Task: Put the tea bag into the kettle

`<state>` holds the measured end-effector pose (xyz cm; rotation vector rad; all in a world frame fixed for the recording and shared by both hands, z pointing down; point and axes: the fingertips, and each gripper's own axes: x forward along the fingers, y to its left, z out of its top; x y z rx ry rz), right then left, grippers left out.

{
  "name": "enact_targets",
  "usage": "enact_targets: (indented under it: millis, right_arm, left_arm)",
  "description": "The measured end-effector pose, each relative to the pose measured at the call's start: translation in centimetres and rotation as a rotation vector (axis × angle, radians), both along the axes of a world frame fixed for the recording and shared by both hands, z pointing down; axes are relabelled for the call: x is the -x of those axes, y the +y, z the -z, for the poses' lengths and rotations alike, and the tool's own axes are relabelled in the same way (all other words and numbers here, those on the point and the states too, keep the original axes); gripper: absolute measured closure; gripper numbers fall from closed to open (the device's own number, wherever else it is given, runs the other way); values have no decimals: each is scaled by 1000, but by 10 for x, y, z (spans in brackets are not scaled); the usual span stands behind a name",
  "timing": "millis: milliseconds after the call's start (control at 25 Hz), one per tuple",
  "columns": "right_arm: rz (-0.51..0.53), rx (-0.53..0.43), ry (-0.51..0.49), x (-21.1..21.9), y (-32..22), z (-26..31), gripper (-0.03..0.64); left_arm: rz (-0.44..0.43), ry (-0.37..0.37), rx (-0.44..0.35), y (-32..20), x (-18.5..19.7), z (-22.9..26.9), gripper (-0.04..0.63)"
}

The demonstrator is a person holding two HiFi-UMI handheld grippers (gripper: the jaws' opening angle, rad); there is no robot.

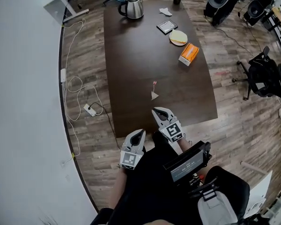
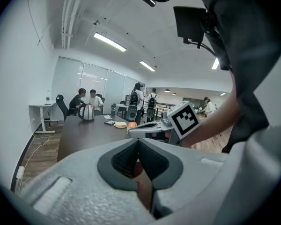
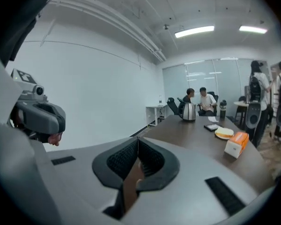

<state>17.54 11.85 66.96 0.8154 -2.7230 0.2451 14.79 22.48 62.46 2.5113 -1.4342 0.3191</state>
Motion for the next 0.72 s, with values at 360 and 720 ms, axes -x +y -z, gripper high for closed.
enact_targets:
  millis: [360,720]
  right_arm:
    - [-228,225,98,17,-22,-70,609]
    - [-200,265,351,17,-46,-131,601]
  left_arm:
    - [35,132,3,-16,95,-2,595]
    - [163,79,71,-16,178,-27,595]
